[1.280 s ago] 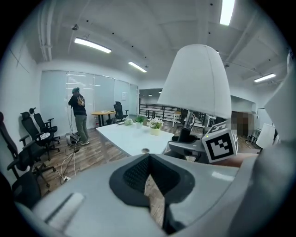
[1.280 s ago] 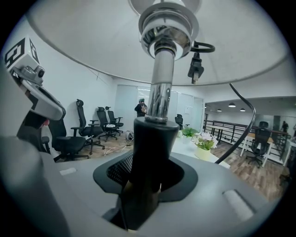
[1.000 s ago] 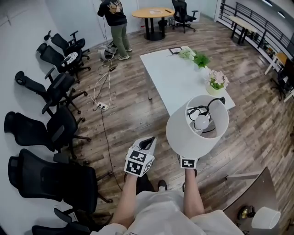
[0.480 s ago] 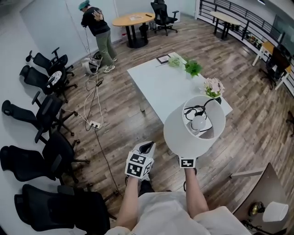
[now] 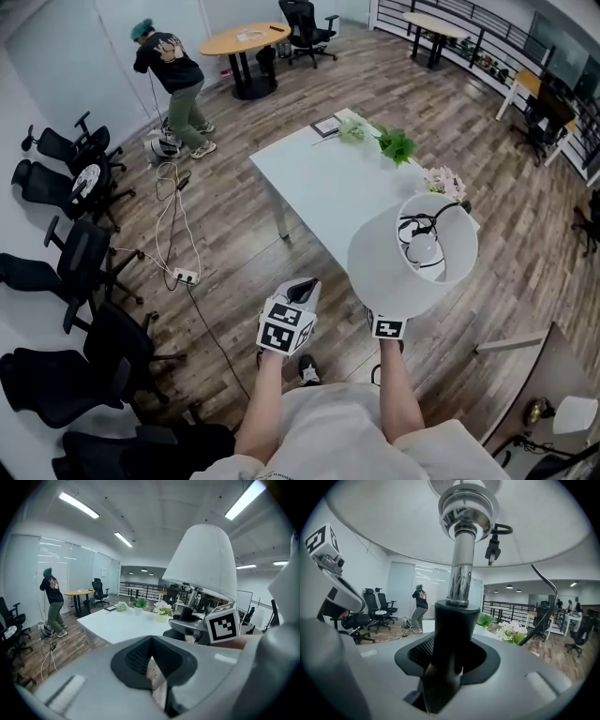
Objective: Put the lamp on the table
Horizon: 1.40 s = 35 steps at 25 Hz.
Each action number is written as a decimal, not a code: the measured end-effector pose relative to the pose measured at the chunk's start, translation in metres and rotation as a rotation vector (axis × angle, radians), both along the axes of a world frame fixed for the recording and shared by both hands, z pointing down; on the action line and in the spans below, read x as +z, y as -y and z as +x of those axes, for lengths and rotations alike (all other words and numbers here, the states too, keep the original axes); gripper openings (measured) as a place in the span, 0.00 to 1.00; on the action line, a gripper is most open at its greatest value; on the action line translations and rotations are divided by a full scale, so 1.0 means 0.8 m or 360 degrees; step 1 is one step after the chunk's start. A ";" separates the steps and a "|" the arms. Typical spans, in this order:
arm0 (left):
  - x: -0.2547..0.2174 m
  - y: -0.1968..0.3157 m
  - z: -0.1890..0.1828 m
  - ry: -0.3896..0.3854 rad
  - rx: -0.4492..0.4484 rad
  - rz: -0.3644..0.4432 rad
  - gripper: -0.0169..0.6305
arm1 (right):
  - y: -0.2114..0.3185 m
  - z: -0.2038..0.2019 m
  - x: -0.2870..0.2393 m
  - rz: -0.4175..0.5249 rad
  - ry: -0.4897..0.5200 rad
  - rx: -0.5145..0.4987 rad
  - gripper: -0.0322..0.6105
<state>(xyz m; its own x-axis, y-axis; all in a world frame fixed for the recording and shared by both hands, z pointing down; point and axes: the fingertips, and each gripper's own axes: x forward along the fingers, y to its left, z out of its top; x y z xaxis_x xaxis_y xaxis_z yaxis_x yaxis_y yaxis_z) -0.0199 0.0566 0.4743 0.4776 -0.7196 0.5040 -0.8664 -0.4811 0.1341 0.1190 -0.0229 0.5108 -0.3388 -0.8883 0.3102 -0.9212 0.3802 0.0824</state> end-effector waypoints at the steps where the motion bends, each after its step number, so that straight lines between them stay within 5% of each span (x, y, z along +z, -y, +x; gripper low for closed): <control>1: 0.001 0.007 -0.009 0.0001 0.0014 0.0004 0.03 | 0.006 -0.004 0.001 -0.0001 0.0004 0.0030 0.32; 18: 0.035 0.099 -0.075 0.0003 0.0112 -0.0042 0.03 | 0.107 -0.045 0.033 0.0000 -0.0047 0.0208 0.31; 35: 0.054 0.332 -0.054 0.0034 0.0335 -0.0139 0.03 | 0.324 -0.070 0.059 0.0109 -0.0060 0.0239 0.29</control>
